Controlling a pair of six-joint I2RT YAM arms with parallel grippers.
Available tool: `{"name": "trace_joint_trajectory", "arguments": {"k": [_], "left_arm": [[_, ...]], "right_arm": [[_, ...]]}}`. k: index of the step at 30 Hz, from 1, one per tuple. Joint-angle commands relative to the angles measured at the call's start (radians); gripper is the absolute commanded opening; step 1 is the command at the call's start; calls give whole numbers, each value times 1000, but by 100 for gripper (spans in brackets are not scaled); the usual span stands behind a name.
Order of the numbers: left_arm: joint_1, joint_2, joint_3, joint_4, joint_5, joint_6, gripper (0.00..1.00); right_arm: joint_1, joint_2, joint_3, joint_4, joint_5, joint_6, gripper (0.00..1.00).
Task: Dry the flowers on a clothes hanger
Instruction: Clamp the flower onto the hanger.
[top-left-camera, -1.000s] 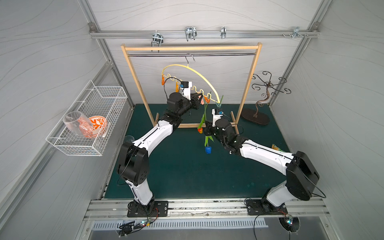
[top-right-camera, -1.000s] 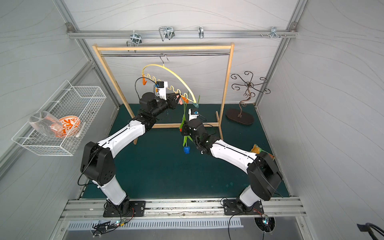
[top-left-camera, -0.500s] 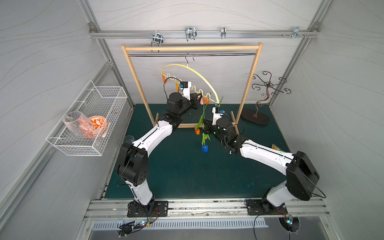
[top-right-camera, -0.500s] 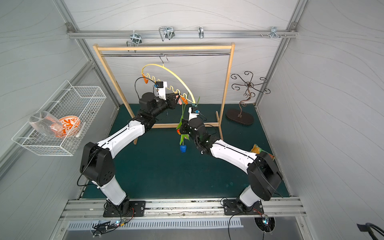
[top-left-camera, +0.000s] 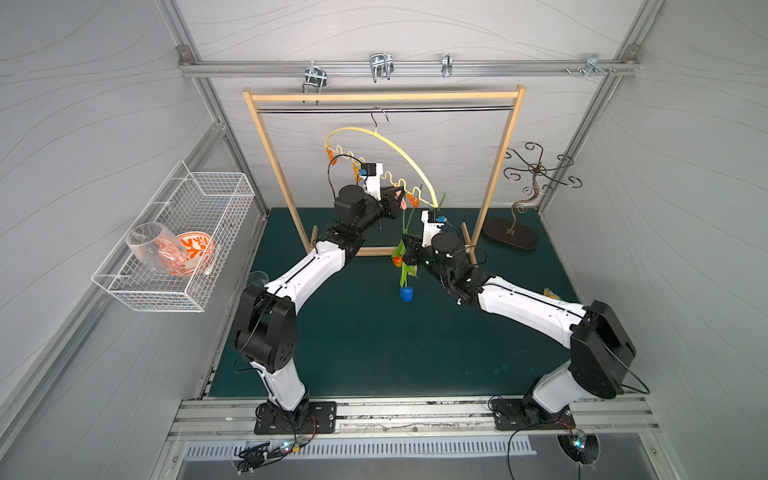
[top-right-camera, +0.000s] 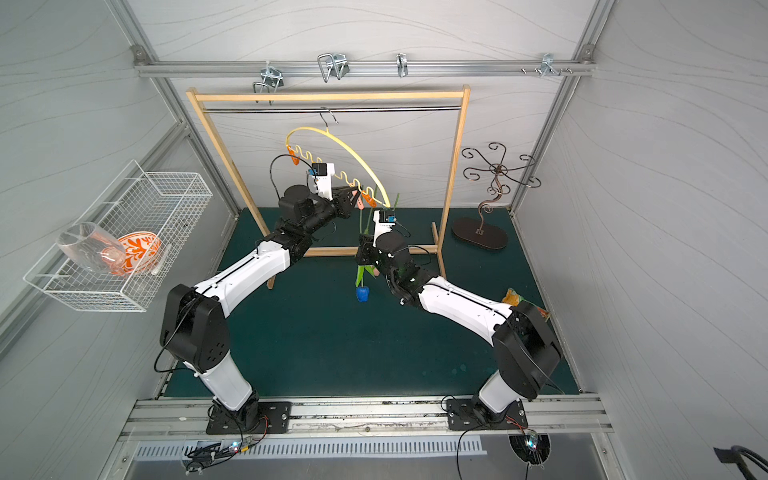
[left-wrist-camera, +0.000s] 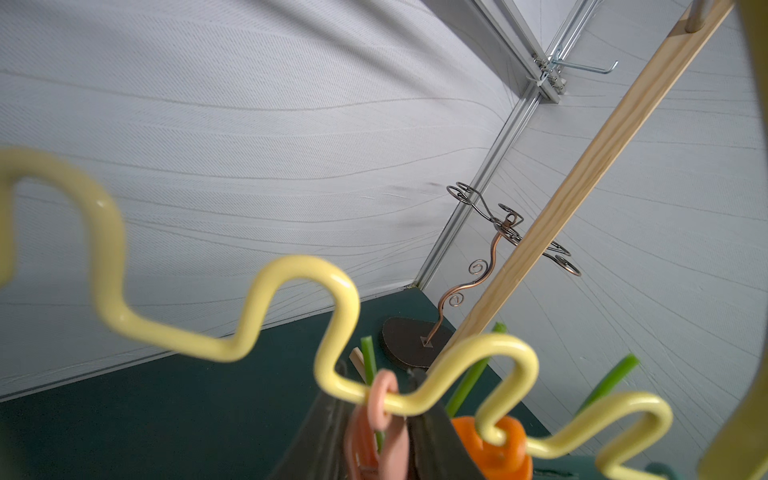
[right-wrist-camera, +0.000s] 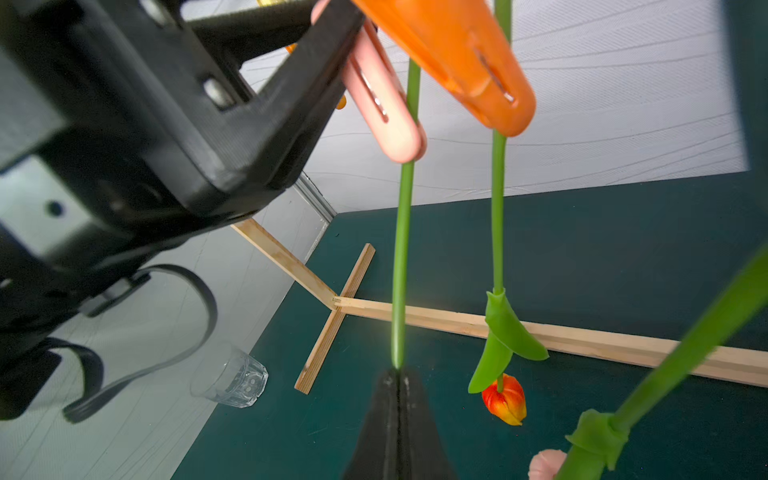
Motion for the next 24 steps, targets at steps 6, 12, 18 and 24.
{"name": "trace_joint_trajectory", "arguments": {"k": [6,12,18,24], "left_arm": [[-6,-18,11,51,4,-7,26],[-7,-17,11,51,5,-10,26],[-7,-22,7,14,7,-7,28],[-7,-30,5,13,4,-6,34]], "right_arm": [[-5,20,61,18,-18,-40,0],[-5,26,72,13,-27,-43,0],[-5,28,82,-3,-31,-43,0],[-5,23,89,-23,-40,-49,15]]}}
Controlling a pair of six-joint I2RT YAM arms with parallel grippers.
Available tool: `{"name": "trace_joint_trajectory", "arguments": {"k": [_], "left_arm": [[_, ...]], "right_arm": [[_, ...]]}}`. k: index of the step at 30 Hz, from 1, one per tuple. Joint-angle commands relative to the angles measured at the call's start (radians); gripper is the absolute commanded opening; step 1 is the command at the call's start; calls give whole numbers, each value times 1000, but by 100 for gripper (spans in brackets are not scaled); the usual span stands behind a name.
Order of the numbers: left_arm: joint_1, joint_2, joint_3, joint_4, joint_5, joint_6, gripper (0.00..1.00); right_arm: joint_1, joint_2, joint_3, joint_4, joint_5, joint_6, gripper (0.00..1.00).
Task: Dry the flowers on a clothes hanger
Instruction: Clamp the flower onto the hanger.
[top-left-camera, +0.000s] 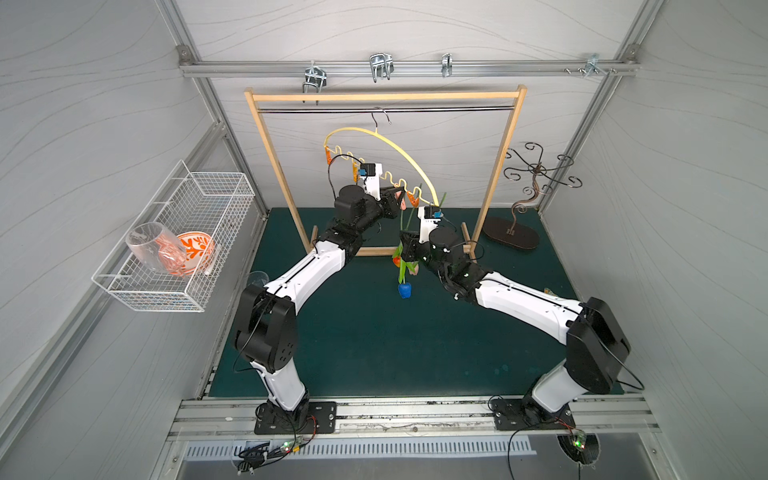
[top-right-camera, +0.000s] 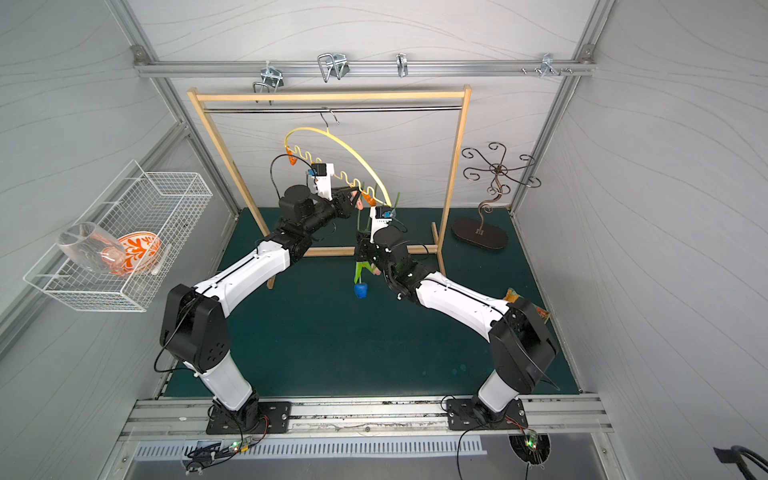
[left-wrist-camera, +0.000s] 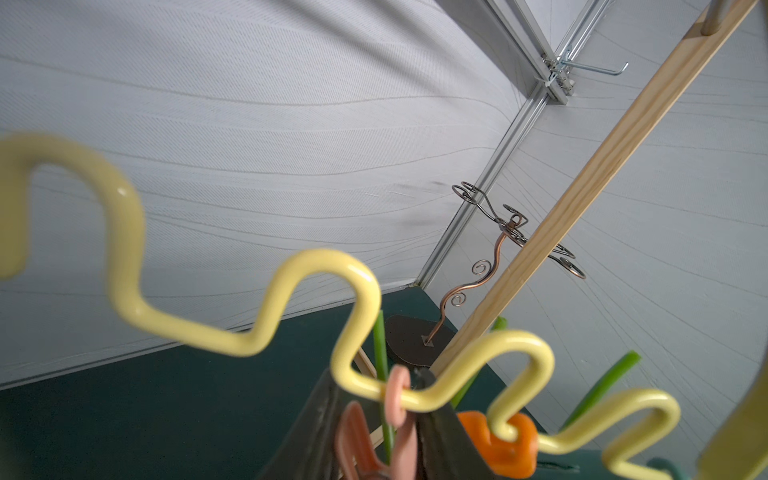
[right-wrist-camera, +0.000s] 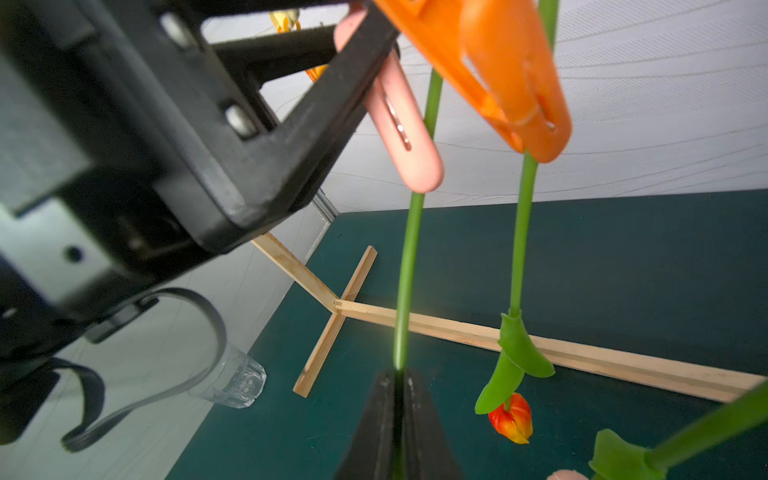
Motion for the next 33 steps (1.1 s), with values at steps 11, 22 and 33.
{"name": "trace_joint_trajectory", "arguments": {"k": [11,22,33], "left_arm": [[-8,-75,-27,29,-25,10,48],[-9,-208,-160,-41,-153,-62,100],[-8,-387,-213,-513,-426,-245,100]], "right_arm": [[-5,-42,5,-24,6,-32,21],[-2,-181,-29,-177,-46,-29,30],[3,-383,-56,-413,-314,36,46]]}}
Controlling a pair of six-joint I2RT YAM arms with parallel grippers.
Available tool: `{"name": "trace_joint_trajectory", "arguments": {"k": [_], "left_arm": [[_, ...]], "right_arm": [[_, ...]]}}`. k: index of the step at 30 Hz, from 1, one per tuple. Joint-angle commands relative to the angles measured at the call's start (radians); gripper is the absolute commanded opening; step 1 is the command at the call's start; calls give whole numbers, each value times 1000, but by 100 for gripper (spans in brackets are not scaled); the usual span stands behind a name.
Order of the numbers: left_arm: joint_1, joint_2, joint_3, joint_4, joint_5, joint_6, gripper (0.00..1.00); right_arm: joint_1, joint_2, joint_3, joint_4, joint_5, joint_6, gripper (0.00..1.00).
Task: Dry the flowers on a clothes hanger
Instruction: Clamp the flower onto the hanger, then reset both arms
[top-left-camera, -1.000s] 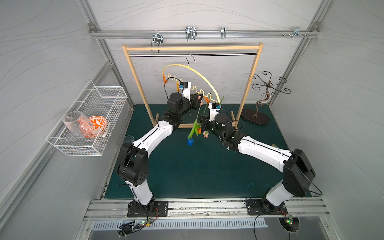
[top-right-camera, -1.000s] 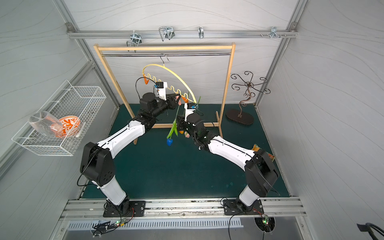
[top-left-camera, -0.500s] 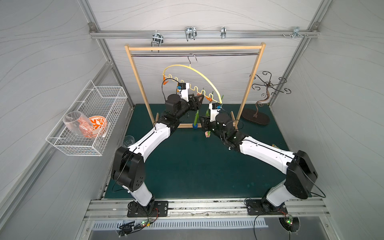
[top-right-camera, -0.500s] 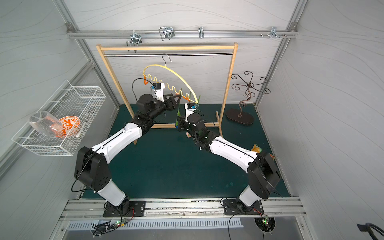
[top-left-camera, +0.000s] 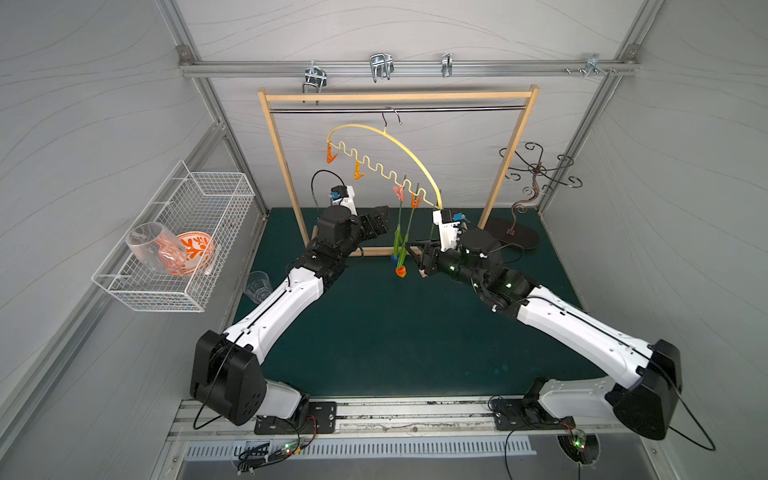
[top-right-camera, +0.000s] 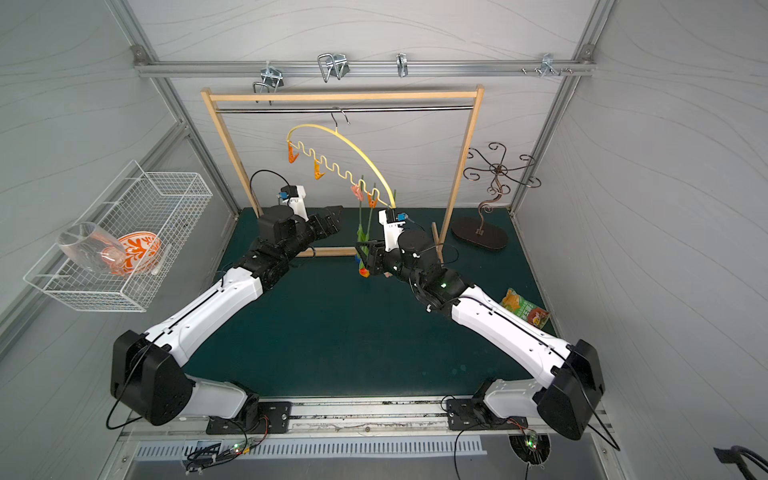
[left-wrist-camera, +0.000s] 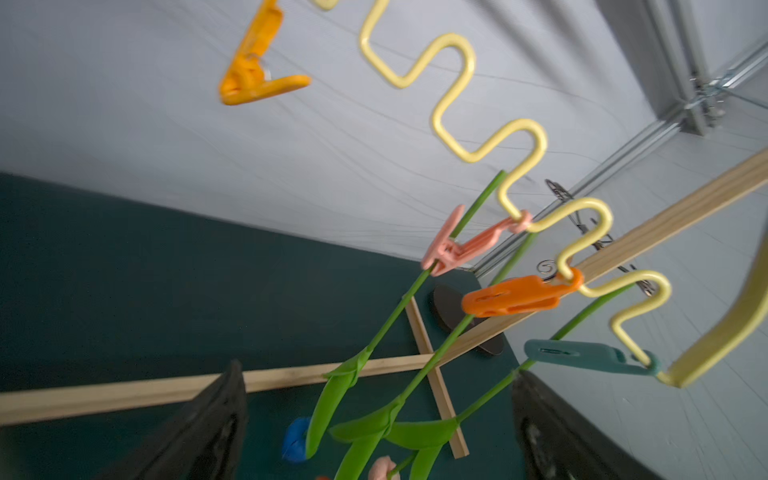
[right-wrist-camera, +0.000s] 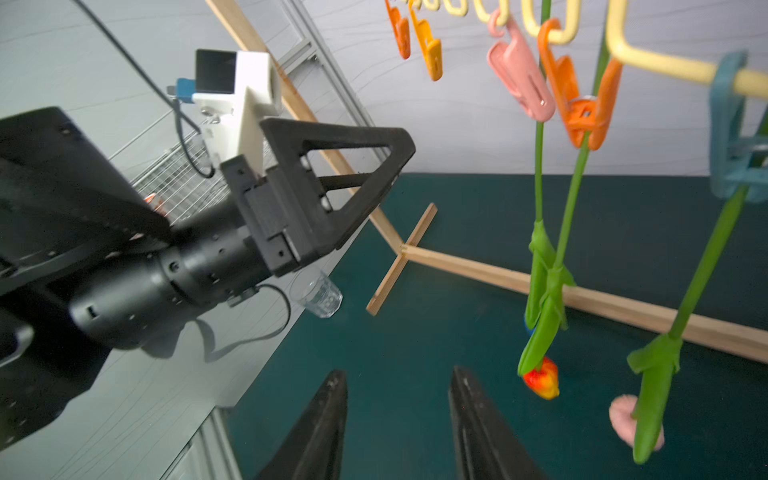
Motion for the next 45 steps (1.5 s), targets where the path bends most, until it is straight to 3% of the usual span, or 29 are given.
{"name": "trace_joint_trajectory", "arguments": {"k": [1,7,9,11,12,18,24,29,32,38,45], "left_arm": [[-4,-63,31,-220,-127,-67,100],[-6,-174,-133,-426,-290,-45,100],[-7,-222,-234,-402,-345,-27,100],[-8,-275,-329,-347,-394,-10,100],[-9,-305,-380,-298,-413,14,100],[-8,-495,-664,74,-506,180,100],[-4,-469,-772,295,-632,367,99],[23,-328,-831,538,-784,480,99],[65,-319,-851,582,-785,485,99],[191,-313,-952,704,-646,475,99],[215,-90,-974,976,-545,583,99]], "right_arm": [[2,-76,-19,-111,-81,41,47],[2,-220,-47,-246,-1,44,53],[1,-265,-52,-316,84,12,66],[0,-299,-67,-370,196,-15,92],[0,-312,-81,-383,249,-36,99],[-2,-355,-246,-309,505,-159,99],[-48,-313,-470,35,714,-345,99],[-231,-218,-451,28,684,-364,99],[-324,-186,-449,24,654,-362,99],[-476,-142,-541,185,518,-411,99],[-488,4,-612,362,521,-470,99]]}}
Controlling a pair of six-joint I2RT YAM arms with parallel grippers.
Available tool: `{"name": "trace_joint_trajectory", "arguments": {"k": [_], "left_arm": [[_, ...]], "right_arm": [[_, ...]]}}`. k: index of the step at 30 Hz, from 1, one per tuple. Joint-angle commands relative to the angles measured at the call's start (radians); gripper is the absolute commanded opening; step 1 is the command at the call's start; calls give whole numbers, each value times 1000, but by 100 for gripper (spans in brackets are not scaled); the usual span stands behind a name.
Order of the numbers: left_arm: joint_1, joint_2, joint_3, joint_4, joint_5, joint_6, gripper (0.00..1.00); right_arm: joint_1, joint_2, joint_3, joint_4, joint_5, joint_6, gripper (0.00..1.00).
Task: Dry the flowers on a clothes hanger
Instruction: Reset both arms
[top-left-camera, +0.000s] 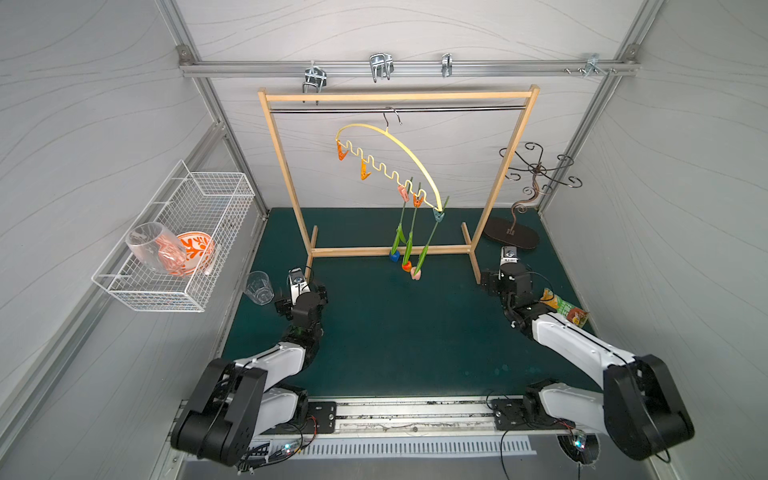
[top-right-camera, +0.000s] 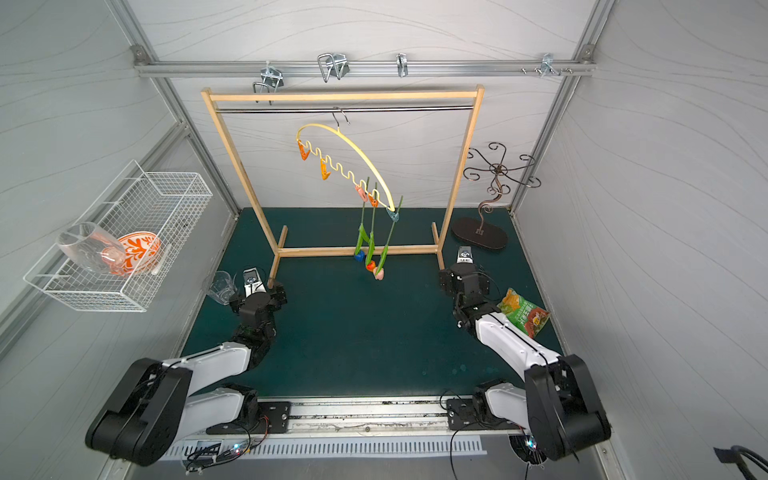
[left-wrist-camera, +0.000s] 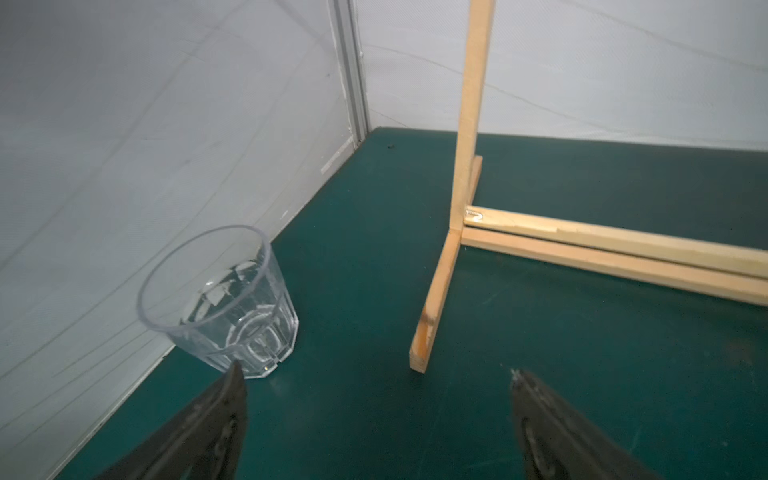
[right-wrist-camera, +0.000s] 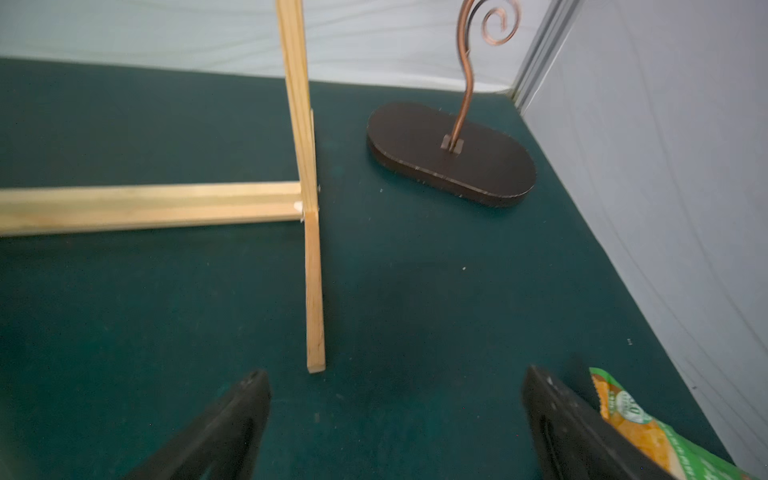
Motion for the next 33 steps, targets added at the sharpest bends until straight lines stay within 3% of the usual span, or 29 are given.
{"name": "trace_joint_trajectory", "arguments": {"k": [1,4,7,9,11,13,16,17,19,20,22,33], "left_arm": [[25,76,21,217,93,34,99],[62,149,40,259,131,28,99],[103,297,11,497,172,33,96],[104,299,45,389,253,27,97],[115,327,145,253,198,17,99],[139,300,183,125,236,-16,99],[141,318,177,166,235,-8,99],[141,309,184,139,235,-12,99],[141,307,186,125,236,-15,100],[141,313,182,147,235,-11,100],[141,305,185,127,239,-15,100],[141,306,185,132,240,-15,100]], "right_arm": [[-12,55,-21,155,26,-25,99],[-67,94,-75,261,-23,17,99],[-111,123,-102,331,-33,67,99],[-138,131,-103,350,-54,61,99],[-146,143,-111,392,-23,40,99],[-153,164,-136,475,-26,10,99],[-157,297,-206,792,-95,-68,99],[-140,282,-171,682,-169,-91,99],[-166,325,-164,683,-220,-74,99],[-162,370,-164,771,-199,-99,99],[-158,332,-140,656,-190,-69,99],[-181,340,-119,629,-230,-66,99]]}}
